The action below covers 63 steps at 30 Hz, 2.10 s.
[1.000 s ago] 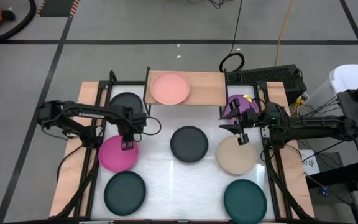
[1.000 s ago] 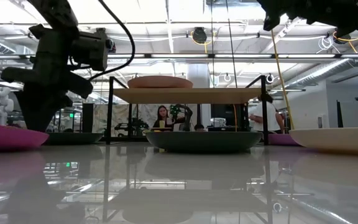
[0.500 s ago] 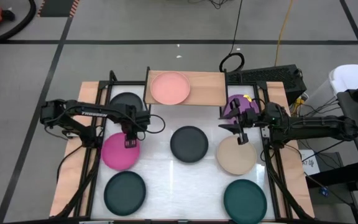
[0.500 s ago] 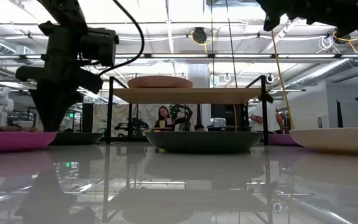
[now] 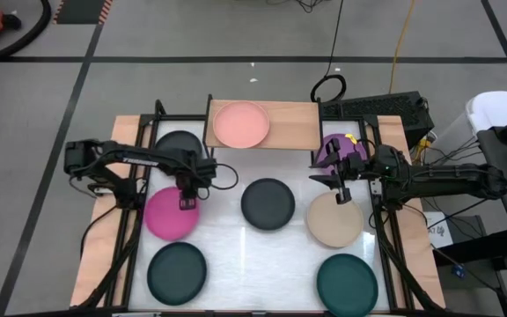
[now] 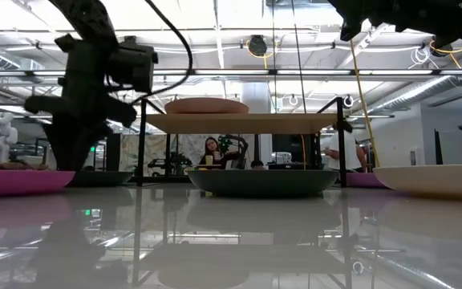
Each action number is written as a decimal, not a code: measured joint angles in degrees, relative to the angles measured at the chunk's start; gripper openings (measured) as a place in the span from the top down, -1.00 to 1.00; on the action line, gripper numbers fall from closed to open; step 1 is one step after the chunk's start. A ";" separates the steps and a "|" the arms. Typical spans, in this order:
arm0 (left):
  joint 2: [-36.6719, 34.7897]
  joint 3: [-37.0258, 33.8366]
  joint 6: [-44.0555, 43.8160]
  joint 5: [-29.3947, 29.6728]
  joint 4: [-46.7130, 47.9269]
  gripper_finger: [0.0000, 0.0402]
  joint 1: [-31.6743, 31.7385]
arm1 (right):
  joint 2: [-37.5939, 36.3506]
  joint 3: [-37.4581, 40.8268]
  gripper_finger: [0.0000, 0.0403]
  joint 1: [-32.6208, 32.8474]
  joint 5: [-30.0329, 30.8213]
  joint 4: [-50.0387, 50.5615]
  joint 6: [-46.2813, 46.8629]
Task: Place and stack plates onto a shelf
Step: Stack the pink plate on top of the orange plate on the shelf
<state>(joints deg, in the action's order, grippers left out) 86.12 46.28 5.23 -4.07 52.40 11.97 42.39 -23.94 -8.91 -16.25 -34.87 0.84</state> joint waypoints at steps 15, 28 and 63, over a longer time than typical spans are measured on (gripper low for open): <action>7.08 4.99 5.21 -1.29 5.11 0.91 0.16 | 0.02 0.00 0.42 0.00 0.02 0.46 0.00; 6.39 31.93 5.12 6.50 23.38 0.96 -0.09 | 0.02 0.00 0.42 0.00 -0.02 0.66 0.15; 15.79 63.08 -7.44 0.37 14.41 0.57 30.88 | 0.02 -0.02 0.42 0.00 0.09 0.90 -0.46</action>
<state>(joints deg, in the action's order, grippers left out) 101.91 109.36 -2.21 -3.70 66.81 42.84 42.41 -23.97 -8.91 -16.16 -33.98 0.38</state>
